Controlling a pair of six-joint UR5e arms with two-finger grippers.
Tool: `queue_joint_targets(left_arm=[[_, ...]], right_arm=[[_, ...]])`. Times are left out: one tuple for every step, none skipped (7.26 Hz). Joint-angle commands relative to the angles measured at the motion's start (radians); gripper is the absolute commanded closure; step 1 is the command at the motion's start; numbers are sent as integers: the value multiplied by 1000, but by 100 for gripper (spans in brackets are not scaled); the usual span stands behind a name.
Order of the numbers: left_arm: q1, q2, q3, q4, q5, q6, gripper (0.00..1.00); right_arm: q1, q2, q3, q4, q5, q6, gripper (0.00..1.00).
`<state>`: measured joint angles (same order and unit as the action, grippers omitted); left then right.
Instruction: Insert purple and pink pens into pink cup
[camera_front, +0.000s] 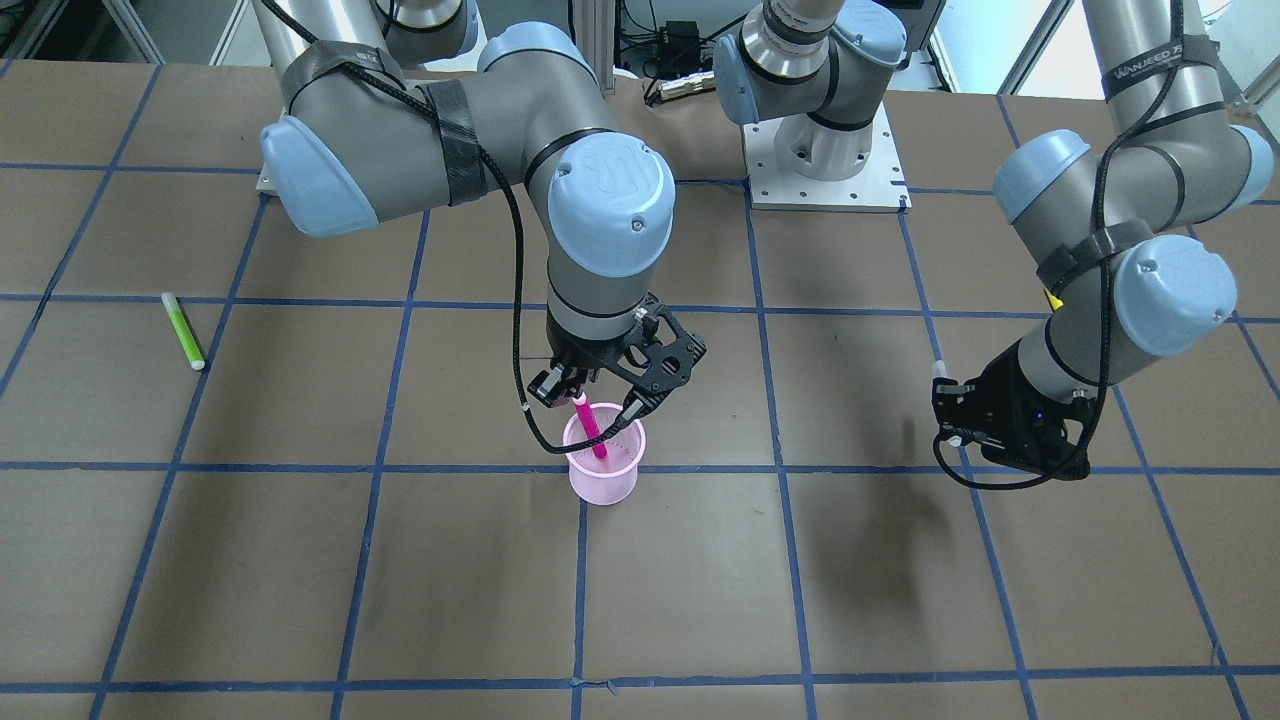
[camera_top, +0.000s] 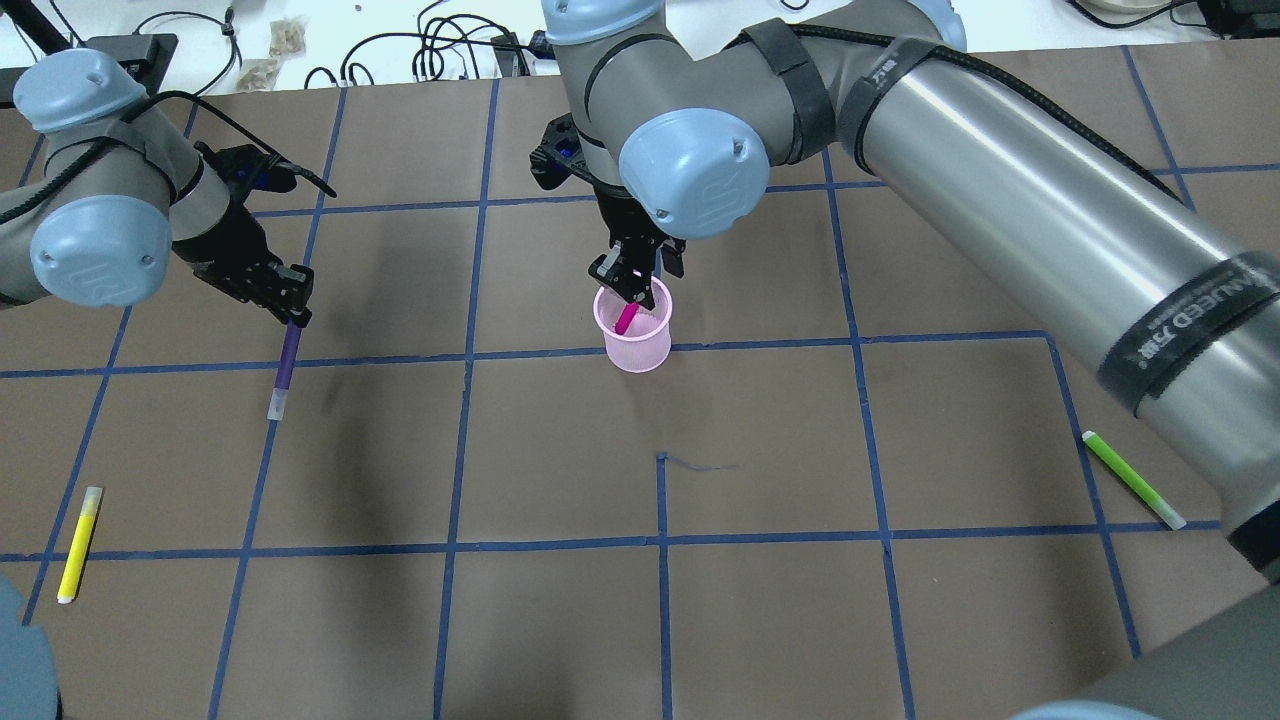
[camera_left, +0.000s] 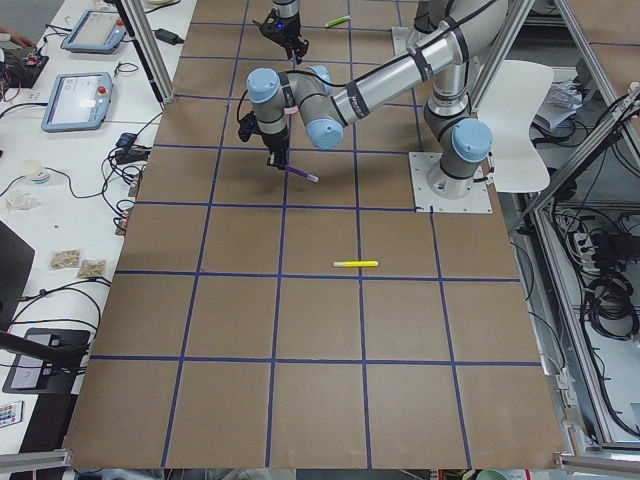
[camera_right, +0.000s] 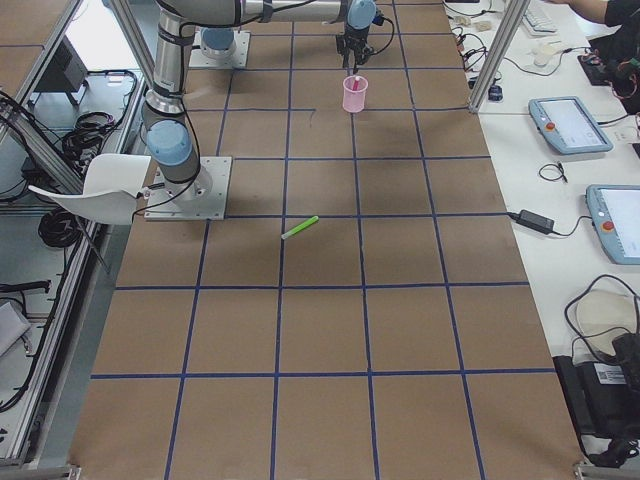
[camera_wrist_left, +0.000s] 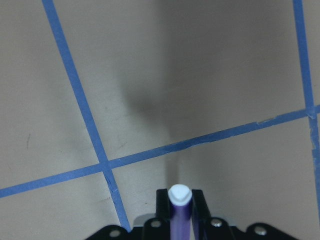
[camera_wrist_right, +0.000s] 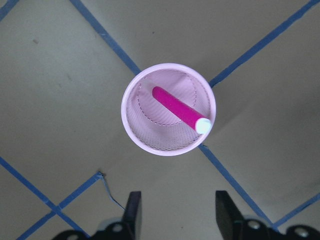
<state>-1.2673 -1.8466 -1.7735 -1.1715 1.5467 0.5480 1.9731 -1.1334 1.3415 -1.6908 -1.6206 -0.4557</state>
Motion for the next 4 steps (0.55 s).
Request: queue_joint_targets(left_arm=[[-15, 12, 50, 7, -118, -70, 100], [-41, -6, 107, 4, -210, -145, 100], [-96, -14, 147, 6, -274, -234, 100], [-169, -16, 176, 92, -292, -382, 100]], right_arm=[[-86, -81, -5, -47, 8, 64, 0], [-167, -138, -2, -40, 11, 83, 0], [-239, -210, 24, -23, 8, 83, 0], [-296, -260, 88, -36, 10, 86, 0]])
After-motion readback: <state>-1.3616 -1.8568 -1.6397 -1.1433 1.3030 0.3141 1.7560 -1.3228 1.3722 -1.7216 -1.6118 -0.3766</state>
